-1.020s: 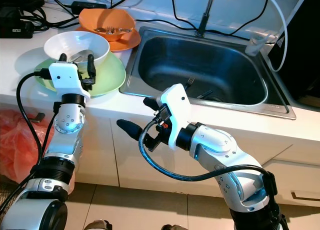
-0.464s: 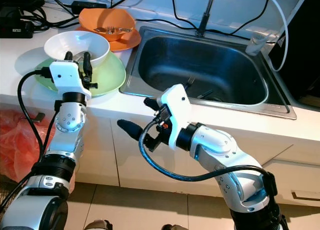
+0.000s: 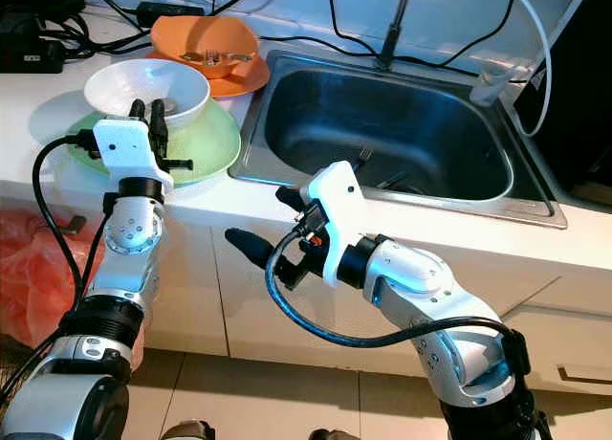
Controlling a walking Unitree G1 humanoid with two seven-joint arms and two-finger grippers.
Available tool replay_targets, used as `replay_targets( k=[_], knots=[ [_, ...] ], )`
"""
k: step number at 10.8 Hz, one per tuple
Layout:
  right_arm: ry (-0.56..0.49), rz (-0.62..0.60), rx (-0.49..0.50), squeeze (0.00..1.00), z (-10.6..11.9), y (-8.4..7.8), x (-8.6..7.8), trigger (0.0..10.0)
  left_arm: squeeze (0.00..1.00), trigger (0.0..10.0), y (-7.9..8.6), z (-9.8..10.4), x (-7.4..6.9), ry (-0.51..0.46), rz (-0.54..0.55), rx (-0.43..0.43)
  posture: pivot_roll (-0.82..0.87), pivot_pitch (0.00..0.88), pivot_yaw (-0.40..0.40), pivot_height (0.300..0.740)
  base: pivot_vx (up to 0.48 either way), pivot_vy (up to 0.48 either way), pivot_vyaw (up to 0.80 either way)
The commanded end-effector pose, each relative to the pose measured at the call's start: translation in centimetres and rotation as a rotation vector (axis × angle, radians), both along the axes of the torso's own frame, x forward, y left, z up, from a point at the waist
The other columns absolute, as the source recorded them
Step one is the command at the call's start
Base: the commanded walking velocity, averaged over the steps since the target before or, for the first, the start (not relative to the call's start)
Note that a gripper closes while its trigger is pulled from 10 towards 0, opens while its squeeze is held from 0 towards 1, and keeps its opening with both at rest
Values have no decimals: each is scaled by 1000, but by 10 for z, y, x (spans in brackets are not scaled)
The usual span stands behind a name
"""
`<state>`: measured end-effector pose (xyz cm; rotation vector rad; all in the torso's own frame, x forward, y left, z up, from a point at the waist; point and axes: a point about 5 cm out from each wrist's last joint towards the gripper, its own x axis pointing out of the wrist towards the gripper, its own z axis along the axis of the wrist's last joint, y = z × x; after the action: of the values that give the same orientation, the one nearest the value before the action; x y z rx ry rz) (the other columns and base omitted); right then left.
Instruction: Kitchen organization
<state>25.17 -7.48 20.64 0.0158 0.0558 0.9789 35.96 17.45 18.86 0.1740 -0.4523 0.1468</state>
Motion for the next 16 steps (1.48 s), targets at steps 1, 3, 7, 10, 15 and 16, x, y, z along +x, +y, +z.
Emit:
replay_targets(
  k=[1, 3, 7, 10, 15, 16],
  knots=[
    [-8, -13, -8, 0, -1, -2, 0, 10000, 0, 0, -5, 3, 2, -13, -16, -7, -43, 78, -113, 740, 0, 0, 0],
    [-11, -19, -8, 0, -1, -3, 0, 10000, 0, 0, -6, 6, 1, -26, -24, -10, -42, 76, -109, 740, 0, 0, 0],
    [-19, -30, -6, 0, 0, -3, 2, 10000, 0, 0, -17, 32, -4, -149, -49, 17, -41, 70, -110, 740, 0, 0, 0],
    [-28, -38, -7, 0, 1, -4, 5, 10000, 0, 0, -35, 51, -10, -223, -105, 19, -41, 65, -108, 740, 0, 0, 0],
    [-47, -60, -6, 0, 1, -4, 9, 10000, 0, 0, -41, 48, -10, -184, -138, -10, -36, 54, -95, 740, 0, 0, 0],
    [-53, -67, -1, 0, 2, -3, 10, 10000, 0, 0, -43, 48, -10, -174, -150, -12, -34, 50, -89, 740, 0, 0, 0]
  ],
)
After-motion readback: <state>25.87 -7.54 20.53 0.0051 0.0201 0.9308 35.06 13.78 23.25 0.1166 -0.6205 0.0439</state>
